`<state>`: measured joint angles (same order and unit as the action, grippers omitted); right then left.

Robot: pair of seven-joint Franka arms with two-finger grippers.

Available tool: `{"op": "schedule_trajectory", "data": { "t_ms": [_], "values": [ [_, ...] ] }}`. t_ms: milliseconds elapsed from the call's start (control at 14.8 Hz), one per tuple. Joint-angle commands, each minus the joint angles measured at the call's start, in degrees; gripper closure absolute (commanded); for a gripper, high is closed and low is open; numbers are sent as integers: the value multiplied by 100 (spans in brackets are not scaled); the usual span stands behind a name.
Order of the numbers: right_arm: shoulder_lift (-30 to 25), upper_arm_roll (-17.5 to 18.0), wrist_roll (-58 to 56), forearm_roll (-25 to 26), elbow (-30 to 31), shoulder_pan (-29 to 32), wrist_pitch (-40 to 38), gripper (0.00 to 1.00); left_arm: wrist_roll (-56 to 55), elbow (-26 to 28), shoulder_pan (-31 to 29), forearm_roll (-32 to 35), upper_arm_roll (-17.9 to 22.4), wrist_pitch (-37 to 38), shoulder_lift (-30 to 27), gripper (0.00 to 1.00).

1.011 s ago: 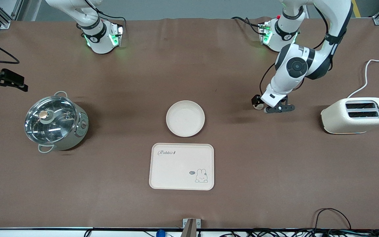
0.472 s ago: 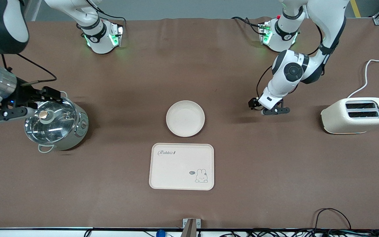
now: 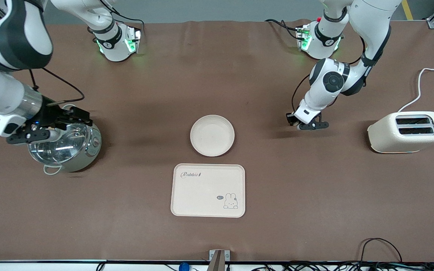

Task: Place bun in plate and plate on tray
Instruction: 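Carry the bun onto the white plate while the right gripper approaches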

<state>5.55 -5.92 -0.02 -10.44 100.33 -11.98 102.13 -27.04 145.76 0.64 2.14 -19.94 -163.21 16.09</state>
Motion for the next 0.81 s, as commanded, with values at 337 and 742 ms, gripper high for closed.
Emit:
{"op": "schedule_trajectory", "data": {
  "t_ms": [337, 742],
  "values": [
    [-11, -23, 1372, -72, 479, -1182, 984, 0, -1276, -3250, 857, 85, -616, 2678, 471, 98],
    [384, -23, 2304, -72, 1032, -1939, 2337, 0, -2383, -5589, 2026, 339, -563, 2733, 2651, 97]
  ]
}}
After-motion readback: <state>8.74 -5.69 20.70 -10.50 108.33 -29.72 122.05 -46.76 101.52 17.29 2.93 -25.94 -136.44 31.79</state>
